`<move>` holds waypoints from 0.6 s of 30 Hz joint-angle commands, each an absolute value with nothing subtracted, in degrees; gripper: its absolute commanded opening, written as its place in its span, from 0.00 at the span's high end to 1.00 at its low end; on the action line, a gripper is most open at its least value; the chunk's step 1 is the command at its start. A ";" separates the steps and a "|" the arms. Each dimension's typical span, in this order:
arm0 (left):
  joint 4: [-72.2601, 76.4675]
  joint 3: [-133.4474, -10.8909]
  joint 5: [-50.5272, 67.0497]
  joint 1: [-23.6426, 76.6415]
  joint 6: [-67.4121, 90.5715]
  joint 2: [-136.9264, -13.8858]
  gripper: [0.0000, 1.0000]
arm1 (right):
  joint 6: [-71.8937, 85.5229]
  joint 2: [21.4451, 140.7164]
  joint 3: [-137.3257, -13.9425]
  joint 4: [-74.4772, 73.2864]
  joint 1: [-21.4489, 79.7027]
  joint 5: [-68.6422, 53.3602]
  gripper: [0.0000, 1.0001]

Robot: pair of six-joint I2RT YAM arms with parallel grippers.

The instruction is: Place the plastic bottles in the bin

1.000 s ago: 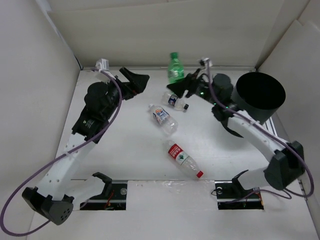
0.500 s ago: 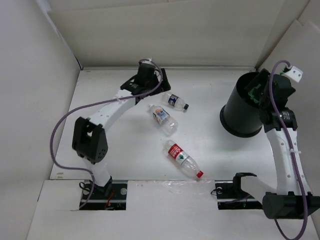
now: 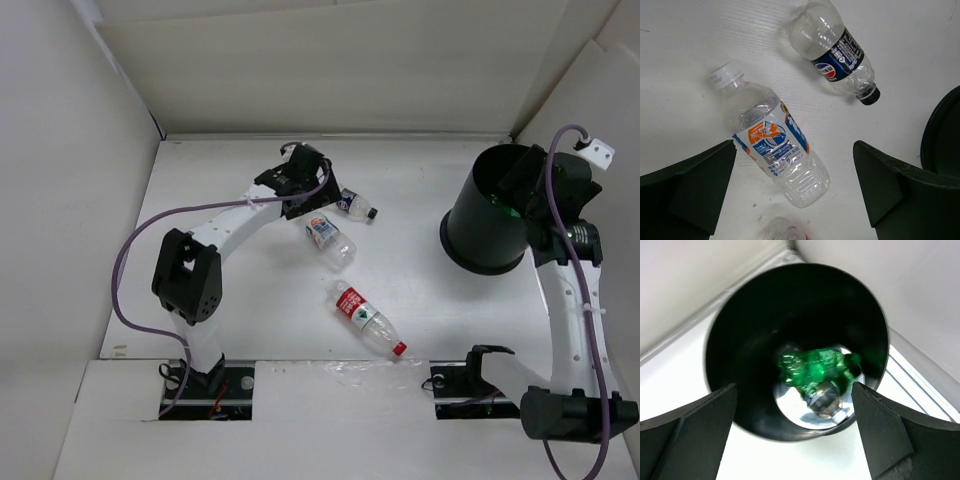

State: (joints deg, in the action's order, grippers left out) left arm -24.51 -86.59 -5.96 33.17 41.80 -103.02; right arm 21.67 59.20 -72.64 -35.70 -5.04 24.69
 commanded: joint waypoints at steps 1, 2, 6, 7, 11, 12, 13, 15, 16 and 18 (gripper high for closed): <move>-25.22 -85.69 -5.19 32.52 44.12 -103.44 0.00 | 19.60 55.55 -73.57 -32.70 -5.27 18.57 0.00; -25.22 -85.08 -5.19 31.91 45.86 -104.23 0.00 | 18.73 55.55 -72.43 -30.87 -5.27 16.72 0.00; -24.88 -81.58 -4.66 31.38 48.51 -104.77 0.00 | 18.02 54.14 -71.72 -29.00 -5.27 9.59 0.00; -24.87 -80.69 -4.66 31.38 49.47 -104.77 0.00 | 18.02 54.14 -71.20 -29.00 -5.27 8.97 0.00; -21.71 -76.56 -3.78 31.38 50.88 -105.90 0.00 | 17.49 54.14 -70.50 -27.95 -5.27 4.41 0.00; -20.75 -76.03 -3.78 31.38 50.89 -106.52 0.00 | 17.49 54.14 -70.49 -27.17 -5.27 3.70 0.00; -20.13 -75.50 -3.26 31.38 50.89 -108.09 0.00 | 17.49 54.14 -69.27 -26.11 -4.75 2.91 0.00; -19.43 -75.50 -3.25 31.38 52.11 -109.68 0.00 | 16.97 54.14 -68.21 -24.62 -4.75 1.59 0.00; -19.42 -75.50 -4.04 31.38 52.64 -110.38 0.02 | 16.96 54.14 -67.68 -24.09 -4.22 1.58 0.00; -18.46 -75.50 -4.74 30.85 53.17 -111.70 0.05 | 16.35 54.14 -67.06 -23.38 -4.22 -0.60 0.00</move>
State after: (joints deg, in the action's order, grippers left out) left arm -19.99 -76.34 -3.84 31.38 50.96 -110.83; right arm 17.82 54.48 -67.44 -28.49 -4.75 3.70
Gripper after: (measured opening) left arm 0.965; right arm 0.999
